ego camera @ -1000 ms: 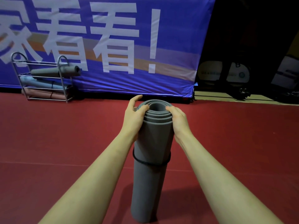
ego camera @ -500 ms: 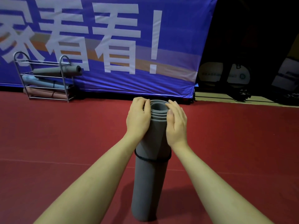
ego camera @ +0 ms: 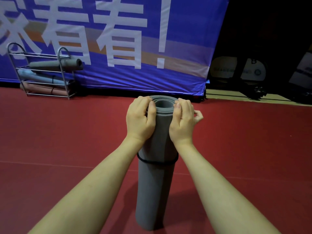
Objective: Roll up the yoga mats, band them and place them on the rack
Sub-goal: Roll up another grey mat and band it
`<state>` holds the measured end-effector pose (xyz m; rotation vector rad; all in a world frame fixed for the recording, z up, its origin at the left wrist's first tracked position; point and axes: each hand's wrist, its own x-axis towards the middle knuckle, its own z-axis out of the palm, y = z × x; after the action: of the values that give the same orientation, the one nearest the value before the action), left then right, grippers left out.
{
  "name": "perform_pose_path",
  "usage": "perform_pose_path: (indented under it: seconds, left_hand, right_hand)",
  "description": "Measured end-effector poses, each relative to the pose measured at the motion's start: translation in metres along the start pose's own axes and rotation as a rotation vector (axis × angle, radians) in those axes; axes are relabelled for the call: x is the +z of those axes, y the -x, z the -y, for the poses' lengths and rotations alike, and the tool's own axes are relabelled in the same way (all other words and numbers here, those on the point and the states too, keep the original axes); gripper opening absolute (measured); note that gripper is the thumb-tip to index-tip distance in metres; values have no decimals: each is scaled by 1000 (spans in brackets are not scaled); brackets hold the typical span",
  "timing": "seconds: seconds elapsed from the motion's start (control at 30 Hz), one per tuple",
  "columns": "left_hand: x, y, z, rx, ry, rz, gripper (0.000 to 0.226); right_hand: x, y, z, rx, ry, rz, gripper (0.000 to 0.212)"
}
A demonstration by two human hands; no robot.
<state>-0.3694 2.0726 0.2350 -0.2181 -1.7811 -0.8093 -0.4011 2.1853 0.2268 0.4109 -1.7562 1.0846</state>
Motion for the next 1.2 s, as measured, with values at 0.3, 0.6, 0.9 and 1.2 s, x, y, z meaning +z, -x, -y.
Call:
perform_pose_path:
  seconds: [0.3, 0.6, 0.9, 1.2]
  left_hand:
    - [-1, 5, -1, -125, 16, 65, 47]
    - [-12, 4, -5, -439, 349, 313, 74]
    - [-17, 49, -8, -483, 486, 413, 89]
    - [-18, 55, -30, -621, 181, 520, 132]
  right_hand:
    - [-7, 4, 1, -55, -12, 93, 40]
    - [-47, -8, 7, -327, 225, 357, 43]
    - [-60, -22, 24, -469, 333, 388, 35]
    - [-72, -17, 33, -378, 492, 559, 59]
